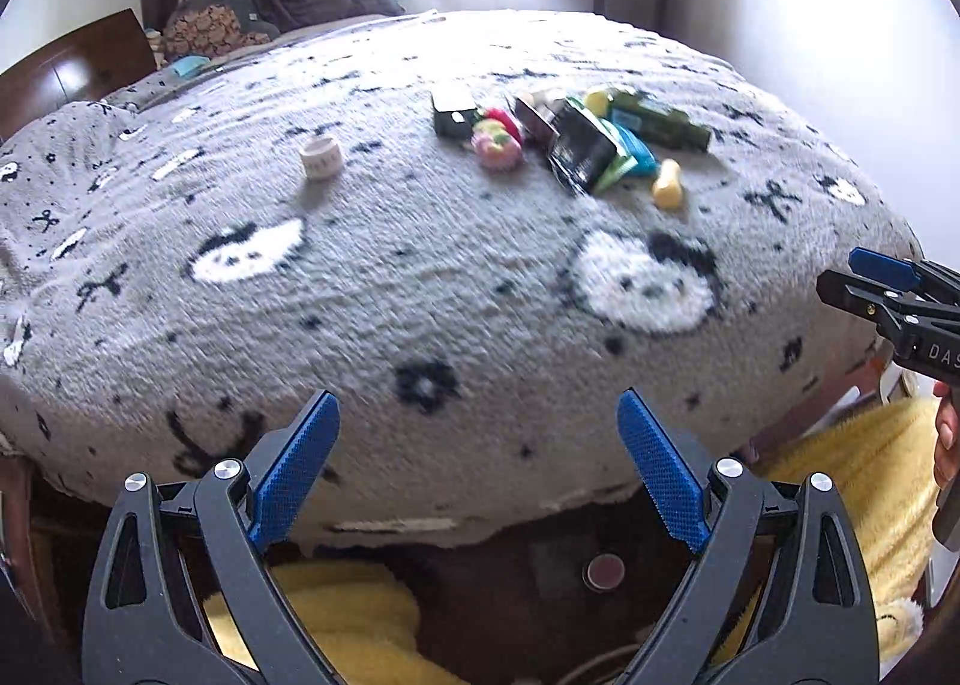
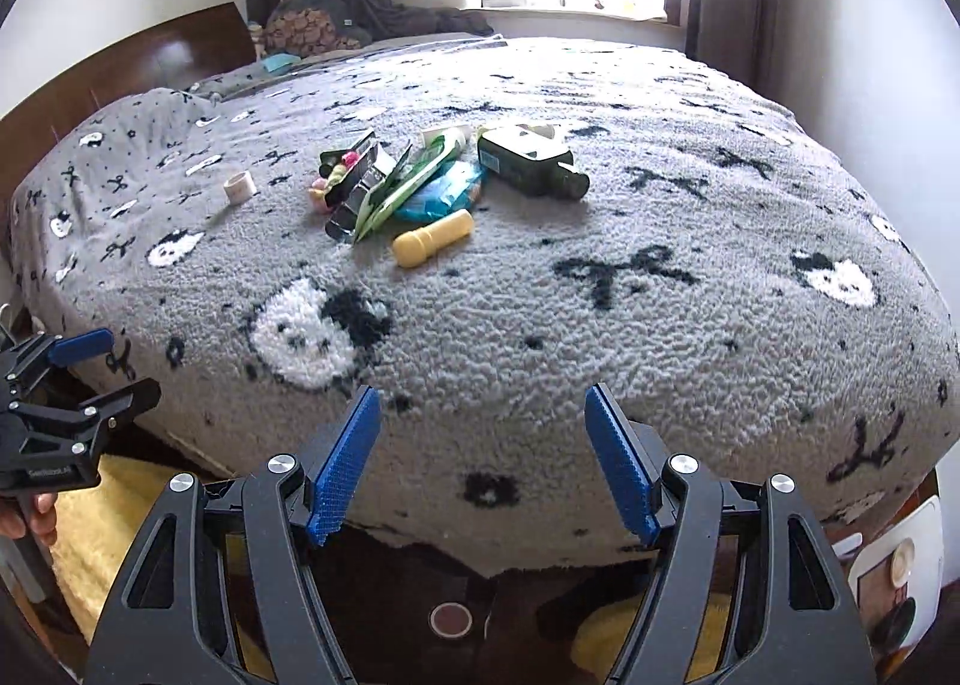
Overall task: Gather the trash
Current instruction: 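Grasp the white tape roll with the left tool while the right tool grasps the yellow tube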
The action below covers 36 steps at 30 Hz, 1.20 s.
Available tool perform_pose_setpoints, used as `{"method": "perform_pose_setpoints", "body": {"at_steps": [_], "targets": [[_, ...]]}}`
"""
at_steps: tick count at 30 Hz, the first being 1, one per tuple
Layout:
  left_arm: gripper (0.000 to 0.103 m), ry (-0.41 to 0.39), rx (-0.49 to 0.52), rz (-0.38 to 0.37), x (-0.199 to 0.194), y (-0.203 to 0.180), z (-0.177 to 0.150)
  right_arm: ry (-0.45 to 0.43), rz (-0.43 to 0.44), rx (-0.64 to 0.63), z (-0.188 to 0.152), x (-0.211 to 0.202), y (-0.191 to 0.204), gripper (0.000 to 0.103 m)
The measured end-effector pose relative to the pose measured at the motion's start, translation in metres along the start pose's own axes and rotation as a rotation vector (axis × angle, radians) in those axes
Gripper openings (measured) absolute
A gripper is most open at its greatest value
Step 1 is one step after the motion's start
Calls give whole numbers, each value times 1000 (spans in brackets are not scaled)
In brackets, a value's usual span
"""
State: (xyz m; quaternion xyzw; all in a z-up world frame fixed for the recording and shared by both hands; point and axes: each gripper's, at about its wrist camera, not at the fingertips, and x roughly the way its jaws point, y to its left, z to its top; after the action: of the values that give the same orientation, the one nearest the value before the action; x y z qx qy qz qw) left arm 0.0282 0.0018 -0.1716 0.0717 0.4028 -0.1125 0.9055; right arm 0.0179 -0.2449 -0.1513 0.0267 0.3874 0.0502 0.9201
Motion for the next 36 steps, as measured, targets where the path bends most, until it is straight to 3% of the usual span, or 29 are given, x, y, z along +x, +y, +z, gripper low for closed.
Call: {"method": "perform_pose_setpoints", "body": {"at_steps": [7,19,26,31,36], "targets": [[89,-25,-23,35,11,28,25,-26,7,-24,27,14,17,72],[89,-22,-73,114,53,90,64,11,43,11,58,67,35,72],[89,-14,-101,94,90,118,91,48,32,69,71,101,34,71],[88,-13,-79,80,121,117,119,69,29,74,73,117,37,60],[70,19,-87,49,157,112,138,67,33,95,78,126,30,53]]}}
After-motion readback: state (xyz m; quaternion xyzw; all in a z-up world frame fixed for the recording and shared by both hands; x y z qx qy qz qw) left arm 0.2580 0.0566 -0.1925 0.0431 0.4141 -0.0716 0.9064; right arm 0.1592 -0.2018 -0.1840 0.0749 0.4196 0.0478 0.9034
